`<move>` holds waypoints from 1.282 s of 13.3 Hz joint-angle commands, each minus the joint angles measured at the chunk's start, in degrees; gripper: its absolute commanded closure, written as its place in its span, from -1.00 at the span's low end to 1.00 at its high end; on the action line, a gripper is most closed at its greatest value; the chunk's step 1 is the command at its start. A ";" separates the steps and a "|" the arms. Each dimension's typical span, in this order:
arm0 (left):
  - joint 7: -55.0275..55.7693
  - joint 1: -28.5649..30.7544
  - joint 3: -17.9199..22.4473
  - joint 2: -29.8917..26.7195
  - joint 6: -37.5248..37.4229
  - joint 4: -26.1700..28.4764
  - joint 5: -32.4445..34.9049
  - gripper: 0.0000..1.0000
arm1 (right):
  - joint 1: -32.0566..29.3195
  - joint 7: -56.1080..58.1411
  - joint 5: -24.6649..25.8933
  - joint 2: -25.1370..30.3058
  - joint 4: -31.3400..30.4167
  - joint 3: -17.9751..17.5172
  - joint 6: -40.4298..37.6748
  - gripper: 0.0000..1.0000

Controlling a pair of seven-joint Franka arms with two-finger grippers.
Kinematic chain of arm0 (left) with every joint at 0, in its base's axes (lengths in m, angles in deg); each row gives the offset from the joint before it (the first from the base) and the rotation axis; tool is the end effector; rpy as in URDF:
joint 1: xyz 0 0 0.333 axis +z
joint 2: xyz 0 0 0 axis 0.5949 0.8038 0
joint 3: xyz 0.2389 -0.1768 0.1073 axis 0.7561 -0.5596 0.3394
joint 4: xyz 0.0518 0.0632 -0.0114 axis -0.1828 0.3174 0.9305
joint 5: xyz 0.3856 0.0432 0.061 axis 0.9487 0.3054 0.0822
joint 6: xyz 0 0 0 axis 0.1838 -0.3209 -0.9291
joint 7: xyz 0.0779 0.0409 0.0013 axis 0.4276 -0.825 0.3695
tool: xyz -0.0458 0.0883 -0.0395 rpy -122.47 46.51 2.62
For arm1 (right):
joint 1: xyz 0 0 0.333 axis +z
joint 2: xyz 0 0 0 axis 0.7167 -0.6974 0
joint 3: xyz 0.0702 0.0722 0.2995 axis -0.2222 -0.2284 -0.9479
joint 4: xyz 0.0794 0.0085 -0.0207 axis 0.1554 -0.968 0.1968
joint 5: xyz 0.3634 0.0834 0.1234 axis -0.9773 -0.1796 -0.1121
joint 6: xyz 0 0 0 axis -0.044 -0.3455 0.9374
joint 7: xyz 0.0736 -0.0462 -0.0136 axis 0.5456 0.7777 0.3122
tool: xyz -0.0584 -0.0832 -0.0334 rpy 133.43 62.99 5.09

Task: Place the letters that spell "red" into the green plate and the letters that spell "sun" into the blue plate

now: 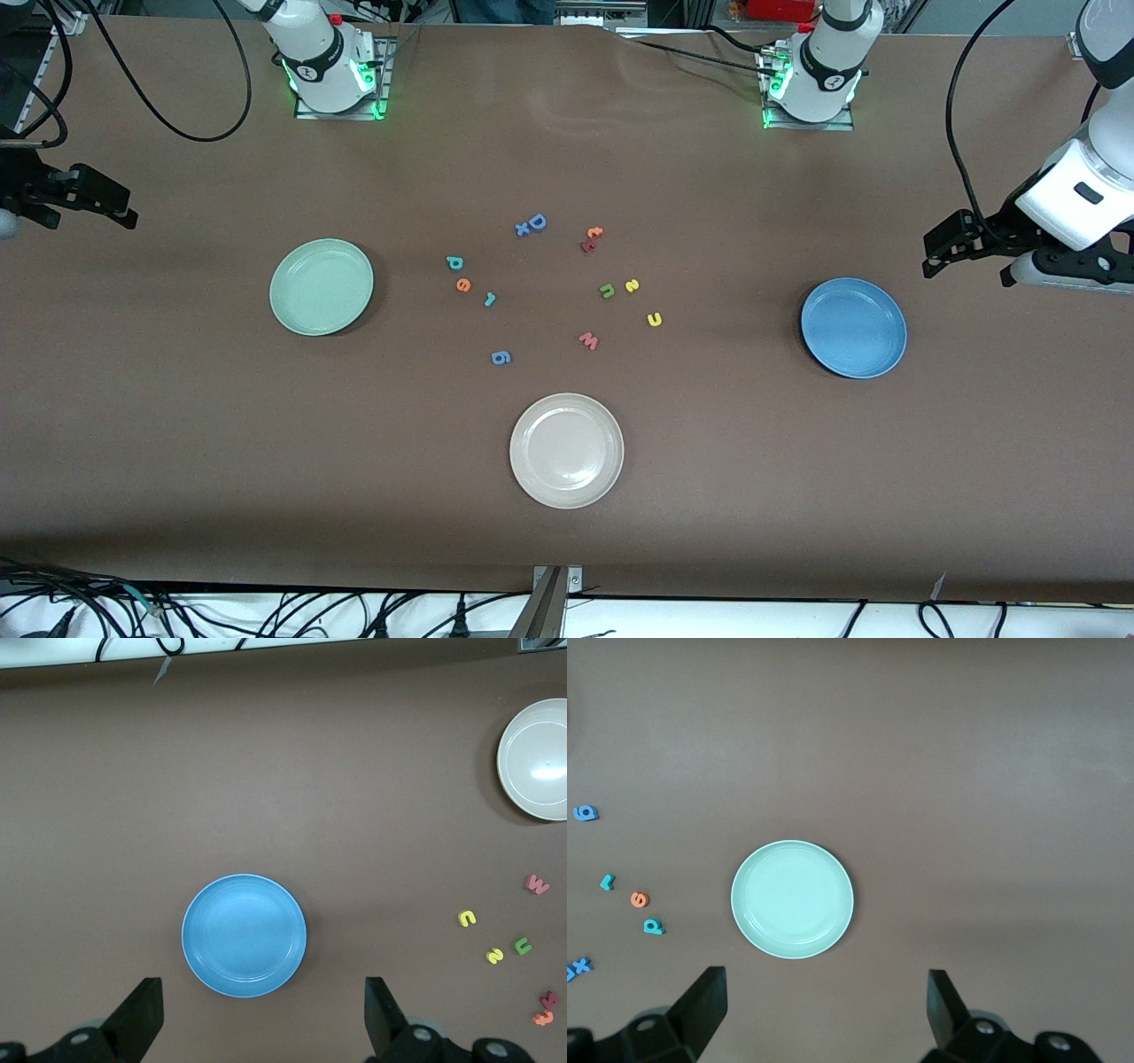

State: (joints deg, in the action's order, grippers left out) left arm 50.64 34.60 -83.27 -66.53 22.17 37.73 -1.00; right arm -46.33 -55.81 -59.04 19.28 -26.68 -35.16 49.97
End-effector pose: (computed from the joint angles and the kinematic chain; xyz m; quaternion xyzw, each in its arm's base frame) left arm 0.5891 -0.0383 0.5844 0.9979 -0.0433 0.0456 0.0123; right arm 0.5554 -0.0347 0.5947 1.0000 0.0088 0.0025 0.0012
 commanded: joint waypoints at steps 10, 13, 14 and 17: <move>0.09 0.41 0.11 0.50 -1.63 -1.10 -1.24 -1.00 | 0.37 0.05 0.29 -0.61 1.61 0.26 -1.30 -1.00; 0.09 0.41 0.11 0.50 -1.63 -1.10 -1.33 -1.00 | 0.37 -0.04 0.29 -0.61 1.61 0.26 -1.30 -1.00; 0.17 0.41 0.11 0.50 -1.81 -1.10 -1.33 -1.00 | 0.37 -0.04 0.29 -0.61 1.61 0.26 -1.30 -1.00; 0.26 0.41 0.02 0.50 -2.33 -1.19 -1.33 -1.00 | 0.37 -0.04 0.20 -0.61 1.61 0.26 -1.39 -1.00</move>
State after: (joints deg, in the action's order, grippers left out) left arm 50.68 34.76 -83.10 -66.42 21.13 37.73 -1.00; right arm -46.33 -55.81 -59.04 19.28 -26.68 -35.16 49.97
